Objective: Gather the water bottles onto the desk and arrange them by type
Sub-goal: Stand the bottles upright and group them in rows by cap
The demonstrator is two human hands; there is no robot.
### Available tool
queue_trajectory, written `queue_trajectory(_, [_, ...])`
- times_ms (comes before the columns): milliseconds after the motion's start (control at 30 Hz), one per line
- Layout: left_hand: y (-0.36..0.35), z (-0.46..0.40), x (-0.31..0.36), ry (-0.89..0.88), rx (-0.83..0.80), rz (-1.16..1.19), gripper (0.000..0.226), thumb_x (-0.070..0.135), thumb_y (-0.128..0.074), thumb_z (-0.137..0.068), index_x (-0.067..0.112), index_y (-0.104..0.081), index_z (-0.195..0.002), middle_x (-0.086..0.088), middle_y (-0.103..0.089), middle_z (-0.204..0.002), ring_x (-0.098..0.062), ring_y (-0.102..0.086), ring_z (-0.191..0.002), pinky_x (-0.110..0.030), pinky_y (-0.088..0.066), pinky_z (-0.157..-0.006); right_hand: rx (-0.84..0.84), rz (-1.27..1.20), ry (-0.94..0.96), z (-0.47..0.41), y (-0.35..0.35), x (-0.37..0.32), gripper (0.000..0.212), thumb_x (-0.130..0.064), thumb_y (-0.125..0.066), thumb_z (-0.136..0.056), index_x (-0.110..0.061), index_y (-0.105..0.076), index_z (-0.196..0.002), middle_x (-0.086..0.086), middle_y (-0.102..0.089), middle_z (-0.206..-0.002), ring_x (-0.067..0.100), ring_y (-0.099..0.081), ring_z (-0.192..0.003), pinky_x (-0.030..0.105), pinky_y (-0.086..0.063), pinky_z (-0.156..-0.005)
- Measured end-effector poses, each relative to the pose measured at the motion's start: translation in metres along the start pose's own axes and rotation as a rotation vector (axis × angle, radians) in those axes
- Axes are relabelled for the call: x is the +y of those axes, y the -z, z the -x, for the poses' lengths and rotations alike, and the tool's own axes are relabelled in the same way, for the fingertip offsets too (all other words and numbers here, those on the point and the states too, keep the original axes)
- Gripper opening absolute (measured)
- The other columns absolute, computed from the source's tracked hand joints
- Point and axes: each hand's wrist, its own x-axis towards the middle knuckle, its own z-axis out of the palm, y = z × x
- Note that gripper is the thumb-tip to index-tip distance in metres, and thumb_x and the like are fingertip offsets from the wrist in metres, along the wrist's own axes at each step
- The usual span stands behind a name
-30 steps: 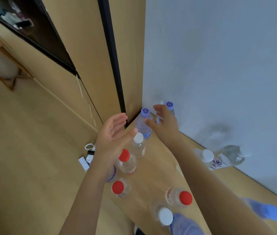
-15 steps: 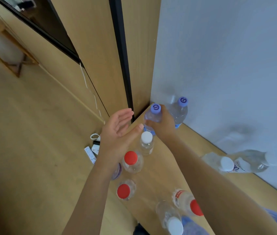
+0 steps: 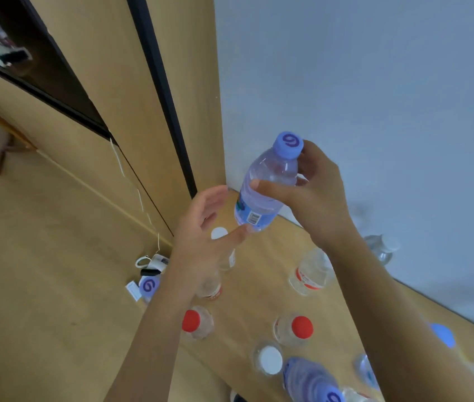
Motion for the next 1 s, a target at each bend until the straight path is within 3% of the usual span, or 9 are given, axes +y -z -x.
queue_trajectory(133, [-0.025,0.013,0.017,-0.06,-0.128,-0.01,0.065,0.005,-0.085,-0.072,0.017,-0.056,-0.129,0.007,-0.063,-0.129,-0.002,-0.056,-0.123,-0.022,-0.042,-0.108,0.005,0.0,0.024,0.027,0.038,-0.033,0.035,-0.009,-0.084,-0.073,-0.019,-0.07,-0.103,-0.004,-0.073,-0.094,0.009,-0.07,-0.089,0.016,-0.053,-0.074])
queue_trajectory(233, [-0.045,0.026,0.028,-0.131,-0.28,0.047,0.061,-0.003,-0.082,-0.073,0.011,-0.057,-0.127,0.001,-0.068,-0.122,-0.012,-0.063,-0.116,-0.025,-0.051,-0.094,0.019,-0.08,0.042,0.05,0.062,-0.051,0.032,-0.013,-0.083,-0.072,-0.018,-0.072,-0.102,-0.002,-0.074,-0.094,0.017,-0.071,-0.091,0.03,-0.057,-0.08])
queue_trajectory(300, [-0.058,0.036,0.032,-0.136,-0.384,0.11,0.057,-0.003,-0.083,-0.073,0.014,-0.058,-0.122,0.003,-0.071,-0.111,-0.013,-0.068,-0.104,-0.021,-0.053,-0.082,0.011,-0.173,0.052,0.064,0.077,-0.058,0.029,-0.013,-0.08,-0.072,-0.014,-0.072,-0.1,0.001,-0.073,-0.092,0.02,-0.07,-0.088,0.032,-0.056,-0.078])
queue_trajectory(433, [-0.094,0.062,0.04,-0.033,-0.61,0.252,0.059,0.012,-0.084,-0.071,-0.009,-0.048,-0.112,-0.002,-0.065,-0.073,-0.015,-0.062,-0.059,-0.016,-0.048,-0.055,0.022,-0.36,0.012,0.093,0.105,-0.065,0.027,-0.019,-0.072,-0.07,-0.014,-0.073,-0.097,0.014,-0.069,-0.096,0.026,-0.067,-0.091,0.037,-0.055,-0.081])
queue_trajectory(533, [-0.125,0.089,0.045,-0.072,-0.537,0.207,0.049,0.011,-0.087,-0.064,0.009,-0.059,-0.104,0.003,-0.074,-0.082,-0.014,-0.069,-0.068,-0.017,-0.054,-0.061,0.079,-0.394,-0.015,0.116,0.127,-0.067,0.021,-0.02,-0.069,-0.071,-0.018,-0.073,-0.092,0.013,-0.068,-0.097,0.026,-0.066,-0.092,0.038,-0.055,-0.083])
queue_trajectory(633, [-0.158,0.118,0.048,-0.099,-0.473,0.194,0.056,0.022,-0.088,-0.059,0.01,-0.061,-0.106,0.001,-0.073,-0.083,-0.02,-0.066,-0.064,-0.022,-0.054,-0.061,0.235,-0.363,-0.07,0.138,0.147,-0.07,0.025,-0.02,-0.071,-0.073,-0.017,-0.069,-0.098,0.001,-0.07,-0.09,0.018,-0.069,-0.086,0.033,-0.056,-0.077])
queue_trajectory(800, [-0.21,0.159,0.054,-0.122,-0.403,0.043,0.059,0.044,-0.085,-0.056,0.038,-0.059,-0.109,0.024,-0.07,-0.101,0.001,-0.068,-0.095,-0.01,-0.052,-0.069,0.48,-0.195,-0.058,0.174,0.185,-0.072,0.038,-0.023,-0.081,-0.065,-0.018,-0.062,-0.098,-0.007,-0.066,-0.083,0.012,-0.069,-0.075,0.019,-0.054,-0.061])
queue_trajectory(867, [-0.228,0.172,0.053,-0.107,-0.444,0.049,0.06,0.039,-0.088,-0.058,0.042,-0.058,-0.11,0.026,-0.068,-0.103,0.002,-0.066,-0.099,-0.009,-0.052,-0.07,0.486,-0.151,-0.059,0.186,0.203,-0.073,0.033,-0.019,-0.078,-0.066,-0.015,-0.063,-0.096,-0.012,-0.067,-0.08,0.012,-0.07,-0.074,0.019,-0.054,-0.059])
queue_trajectory(1000, [-0.25,0.185,0.056,-0.036,-0.601,0.082,0.06,0.016,-0.094,-0.06,0.029,-0.062,-0.109,0.013,-0.073,-0.098,-0.008,-0.071,-0.092,-0.016,-0.055,-0.069,0.439,-0.219,-0.071,0.207,0.239,-0.077,0.032,-0.011,-0.073,-0.065,-0.01,-0.065,-0.096,-0.008,-0.068,-0.08,0.017,-0.069,-0.075,0.026,-0.056,-0.063])
